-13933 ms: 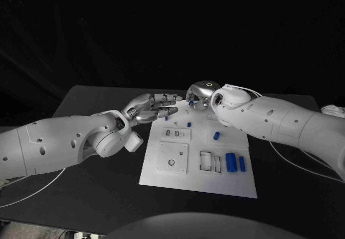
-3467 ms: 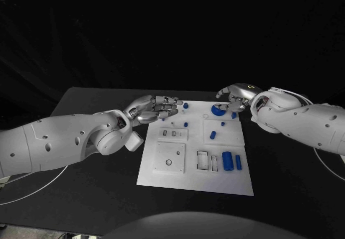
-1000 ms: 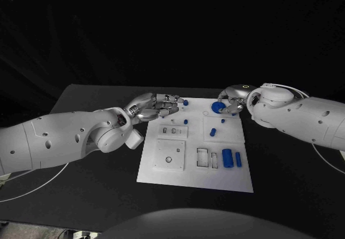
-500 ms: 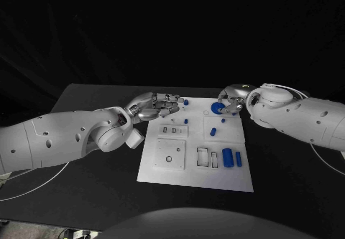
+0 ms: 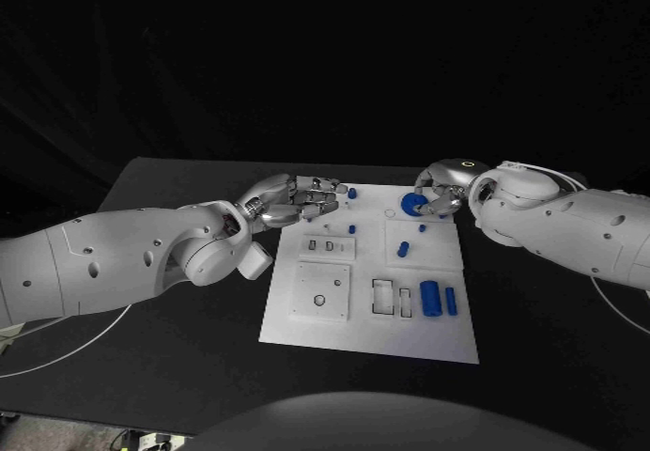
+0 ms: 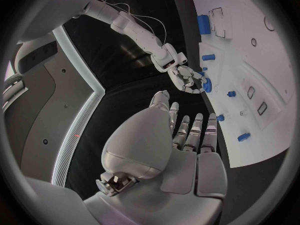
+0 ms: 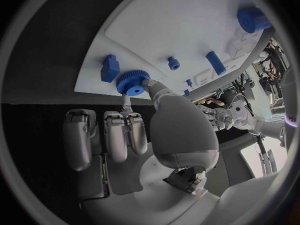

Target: Assemble the parts on the task board

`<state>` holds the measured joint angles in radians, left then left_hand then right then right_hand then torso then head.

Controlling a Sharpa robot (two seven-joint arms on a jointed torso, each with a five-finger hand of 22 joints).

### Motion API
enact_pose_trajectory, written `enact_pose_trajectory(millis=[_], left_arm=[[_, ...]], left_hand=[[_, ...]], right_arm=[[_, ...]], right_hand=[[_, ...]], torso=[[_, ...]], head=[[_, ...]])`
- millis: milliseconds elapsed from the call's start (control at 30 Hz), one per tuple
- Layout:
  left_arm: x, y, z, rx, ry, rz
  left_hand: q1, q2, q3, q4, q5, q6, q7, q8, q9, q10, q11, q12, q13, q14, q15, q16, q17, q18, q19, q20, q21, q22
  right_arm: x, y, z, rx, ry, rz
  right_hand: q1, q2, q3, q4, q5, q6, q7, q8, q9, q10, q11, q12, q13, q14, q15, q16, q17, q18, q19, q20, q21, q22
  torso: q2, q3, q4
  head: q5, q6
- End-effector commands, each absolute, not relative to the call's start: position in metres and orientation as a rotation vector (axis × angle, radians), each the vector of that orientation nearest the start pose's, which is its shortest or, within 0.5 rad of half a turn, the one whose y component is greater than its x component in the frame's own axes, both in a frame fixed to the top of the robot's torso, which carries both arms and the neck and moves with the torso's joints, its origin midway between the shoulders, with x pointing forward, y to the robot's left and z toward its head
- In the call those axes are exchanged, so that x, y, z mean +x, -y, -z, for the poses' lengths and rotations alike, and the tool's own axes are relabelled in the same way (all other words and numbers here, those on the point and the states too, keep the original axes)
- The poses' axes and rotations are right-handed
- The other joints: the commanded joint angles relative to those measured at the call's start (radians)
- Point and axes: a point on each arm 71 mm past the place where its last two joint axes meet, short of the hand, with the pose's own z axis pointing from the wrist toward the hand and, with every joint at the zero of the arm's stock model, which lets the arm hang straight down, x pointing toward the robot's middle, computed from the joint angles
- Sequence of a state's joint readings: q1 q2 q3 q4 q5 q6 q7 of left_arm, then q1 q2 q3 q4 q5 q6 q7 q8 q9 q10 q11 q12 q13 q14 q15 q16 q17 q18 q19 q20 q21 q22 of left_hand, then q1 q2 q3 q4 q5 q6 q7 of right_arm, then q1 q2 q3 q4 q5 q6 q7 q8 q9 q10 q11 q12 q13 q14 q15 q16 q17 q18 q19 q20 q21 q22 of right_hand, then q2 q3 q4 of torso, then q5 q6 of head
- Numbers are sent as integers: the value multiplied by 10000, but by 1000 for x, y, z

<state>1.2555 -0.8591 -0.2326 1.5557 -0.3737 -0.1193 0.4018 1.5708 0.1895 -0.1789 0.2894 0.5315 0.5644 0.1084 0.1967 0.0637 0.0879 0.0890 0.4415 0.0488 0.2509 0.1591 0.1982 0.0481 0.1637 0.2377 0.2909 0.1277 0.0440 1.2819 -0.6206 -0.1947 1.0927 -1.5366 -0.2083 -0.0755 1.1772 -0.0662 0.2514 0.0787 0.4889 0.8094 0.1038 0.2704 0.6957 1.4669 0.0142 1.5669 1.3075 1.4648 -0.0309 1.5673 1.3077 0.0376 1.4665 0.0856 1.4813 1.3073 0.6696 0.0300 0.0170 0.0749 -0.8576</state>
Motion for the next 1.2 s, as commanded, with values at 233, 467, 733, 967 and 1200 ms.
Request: enact_pose_trajectory(millis=[233,467,733,967,1200], left_arm=[[454,-191,214,-6125,-17876,15723],[454,-189,215,-6111,-17894,15757],[454,-191,214,-6141,-17868,15728],[454,-193,214,-6180,-17767,15670],[453,-195,213,-6241,-17740,15629]], left_hand=[[78,-8,10,-10,35,-25,11,44,-12,55,-2,38,10,85,4,66,8,77,49,11,23,8],[76,-7,10,-8,33,-24,10,45,-12,62,1,52,11,94,6,73,9,76,53,11,25,8],[76,-7,10,-8,33,-24,10,45,-12,62,1,52,11,94,6,73,9,76,53,11,25,8],[74,-6,8,-6,30,-19,11,47,-12,68,4,59,12,102,7,79,10,75,68,12,33,11],[74,-6,8,-6,30,-19,11,47,-12,68,4,59,12,102,7,79,10,75,68,12,33,11]], right_arm=[[556,217,196,-3182,-17031,-3616],[554,202,190,-3372,-17173,-3961],[553,180,191,-3651,-17391,-4245],[555,153,192,-3967,-17557,-4459],[556,128,193,-4278,-17704,-4613]], right_hand=[[4,44,46,39,113,365,-217,49,314,1039,-90,39,2633,1060,-81,35,2631,-131,322,-93,82,2314],[-7,43,49,48,145,399,-201,55,325,1039,-83,39,2633,1060,-81,35,2631,-128,313,-97,71,2310],[-25,33,51,60,138,367,-172,15,315,1039,-66,39,2633,1060,-74,35,2631,-124,299,-97,55,2304],[-20,28,63,56,127,338,-151,-25,303,1039,-49,39,2633,1060,-63,35,2631,-120,287,-94,42,2298],[-13,23,76,51,95,309,-135,-69,288,1039,-34,39,2633,1060,-52,35,2631,-120,285,-89,40,2298]], torso=[[-5,-23,-9],[13,-6,20],[13,-4,8],[22,0,38],[26,-17,49]], head=[[-25,31],[-68,46],[-76,19],[-92,0],[-85,-41]])
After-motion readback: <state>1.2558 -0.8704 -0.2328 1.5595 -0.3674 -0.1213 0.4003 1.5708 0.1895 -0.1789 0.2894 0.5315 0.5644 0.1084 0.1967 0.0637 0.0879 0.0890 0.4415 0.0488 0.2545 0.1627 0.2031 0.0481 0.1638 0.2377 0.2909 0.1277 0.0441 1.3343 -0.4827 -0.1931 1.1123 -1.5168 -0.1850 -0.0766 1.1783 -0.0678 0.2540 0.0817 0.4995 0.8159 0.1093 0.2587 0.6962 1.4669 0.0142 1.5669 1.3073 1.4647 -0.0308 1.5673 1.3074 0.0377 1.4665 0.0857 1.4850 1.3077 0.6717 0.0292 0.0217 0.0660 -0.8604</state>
